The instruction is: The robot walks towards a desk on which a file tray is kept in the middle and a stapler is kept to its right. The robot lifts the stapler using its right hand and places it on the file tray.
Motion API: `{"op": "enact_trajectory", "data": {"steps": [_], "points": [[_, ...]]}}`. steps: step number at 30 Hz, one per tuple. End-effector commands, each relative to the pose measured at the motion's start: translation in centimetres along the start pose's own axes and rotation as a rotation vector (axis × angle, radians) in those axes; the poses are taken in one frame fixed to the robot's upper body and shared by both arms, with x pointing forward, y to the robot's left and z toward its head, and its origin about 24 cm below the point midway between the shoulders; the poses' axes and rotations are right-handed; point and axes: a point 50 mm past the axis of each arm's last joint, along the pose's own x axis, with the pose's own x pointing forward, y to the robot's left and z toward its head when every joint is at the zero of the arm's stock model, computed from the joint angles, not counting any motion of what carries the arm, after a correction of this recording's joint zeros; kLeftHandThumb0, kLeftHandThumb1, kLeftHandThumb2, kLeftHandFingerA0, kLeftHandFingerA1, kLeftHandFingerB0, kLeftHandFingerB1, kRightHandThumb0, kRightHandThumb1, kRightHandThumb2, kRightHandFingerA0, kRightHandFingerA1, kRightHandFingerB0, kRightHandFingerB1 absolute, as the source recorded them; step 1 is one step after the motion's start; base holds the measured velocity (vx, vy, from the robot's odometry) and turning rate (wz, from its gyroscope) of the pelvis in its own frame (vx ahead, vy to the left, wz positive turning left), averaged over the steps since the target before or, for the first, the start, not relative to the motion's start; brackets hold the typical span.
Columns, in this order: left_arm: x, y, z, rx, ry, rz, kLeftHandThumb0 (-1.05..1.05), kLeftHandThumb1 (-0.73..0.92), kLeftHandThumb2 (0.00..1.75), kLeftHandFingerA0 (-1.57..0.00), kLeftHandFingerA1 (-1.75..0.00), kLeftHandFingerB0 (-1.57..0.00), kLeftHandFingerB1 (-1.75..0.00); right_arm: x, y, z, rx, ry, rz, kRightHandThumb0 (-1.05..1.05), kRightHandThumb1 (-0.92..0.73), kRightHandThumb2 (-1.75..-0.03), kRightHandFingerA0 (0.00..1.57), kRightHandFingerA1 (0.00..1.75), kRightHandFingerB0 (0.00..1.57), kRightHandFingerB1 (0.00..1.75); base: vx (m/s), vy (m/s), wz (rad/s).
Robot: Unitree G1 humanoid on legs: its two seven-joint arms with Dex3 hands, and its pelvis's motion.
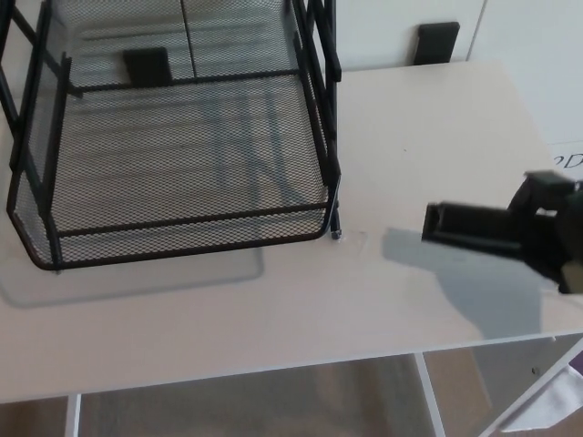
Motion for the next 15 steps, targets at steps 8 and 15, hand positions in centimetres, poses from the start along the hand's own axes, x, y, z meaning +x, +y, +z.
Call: {"op": "enact_trajectory", "data": {"steps": [8, 15], "points": [[-0.1, 0.5, 0.5, 0.05, -0.047, 0.006, -0.71, 0.9, 0.67, -0.6, -0.46, -0.41, -0.38, 3.7, -7.2, 2.8, 0.071, -0.114, -0.183, -0.14, -0.56, -1.07, 0.89, 1.66, 0.8, 1.46, 0.0, 0.0, 0.0], [-0.1, 0.6, 0.2, 0.052, -0.039, 0.006, -0.71, 0.9, 0.67, -0.59, -0.46, -0.4, -0.37, 6.8, -12.4, 5.3, 0.062, -0.201, -0.278, -0.24, -0.63, -0.83, 0.95, 1.62, 0.86, 0.83, 0.0, 0.0, 0.0]]}}
